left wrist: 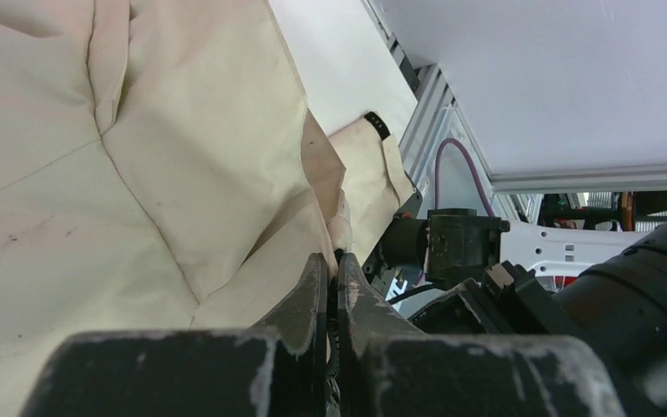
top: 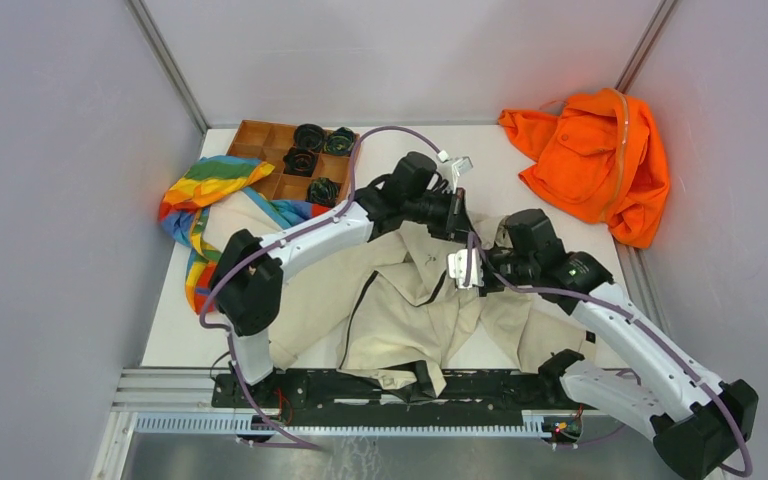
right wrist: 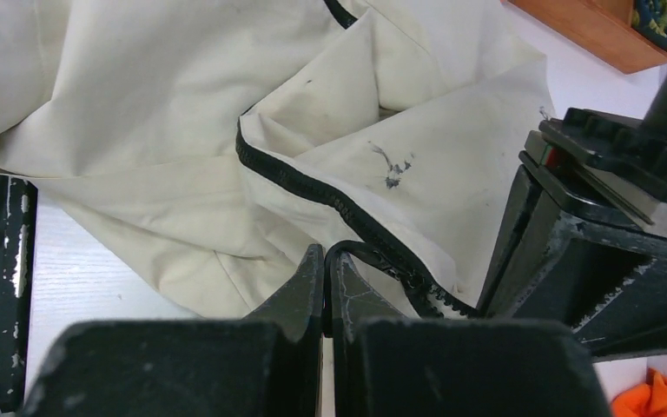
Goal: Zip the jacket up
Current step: Adjust the zipper on the jacket.
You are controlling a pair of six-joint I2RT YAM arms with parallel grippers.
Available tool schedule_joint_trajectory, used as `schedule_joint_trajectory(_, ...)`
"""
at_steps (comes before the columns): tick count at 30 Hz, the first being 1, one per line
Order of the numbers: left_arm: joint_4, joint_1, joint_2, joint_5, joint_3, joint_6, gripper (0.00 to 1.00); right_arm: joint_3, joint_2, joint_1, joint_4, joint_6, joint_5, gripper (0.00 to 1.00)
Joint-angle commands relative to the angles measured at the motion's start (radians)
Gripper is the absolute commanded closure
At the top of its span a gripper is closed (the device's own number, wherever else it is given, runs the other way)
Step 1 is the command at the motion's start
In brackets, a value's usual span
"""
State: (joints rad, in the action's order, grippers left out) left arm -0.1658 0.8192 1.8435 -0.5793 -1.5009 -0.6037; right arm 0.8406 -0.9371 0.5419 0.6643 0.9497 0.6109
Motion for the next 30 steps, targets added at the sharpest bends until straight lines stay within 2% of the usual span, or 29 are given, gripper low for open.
schedule_joint_trajectory(1,0.240,-0.024,-0.025,0.206,-0.044,0.046,0.98,-0.016,-0.004,0.114,0.061,-0.022,0.256,1.00)
schedule_joint_trajectory(6,0.316,-0.025,-0.076,0.243,0.033,0.062,0.98,-0.016,0.005,0.092,0.020,-0.072,0.213,1.00)
schedule_joint_trajectory(11,0.415,-0.041,-0.144,0.305,0.114,0.050,0.98,-0.066,0.043,0.053,0.023,-0.093,0.336,1.00)
schedule_joint_trajectory(15,0.433,-0.045,-0.162,0.355,0.109,0.045,0.98,-0.127,0.067,0.063,0.010,-0.106,0.343,1.00)
schedule_joint_trajectory(26,0.512,-0.051,-0.177,0.379,0.134,0.005,0.98,-0.198,0.085,0.093,0.006,-0.097,0.371,1.00)
schedule_joint_trajectory(30,0.635,-0.065,-0.205,0.360,0.191,-0.043,0.98,-0.204,0.094,0.092,0.011,-0.094,0.362,1.00)
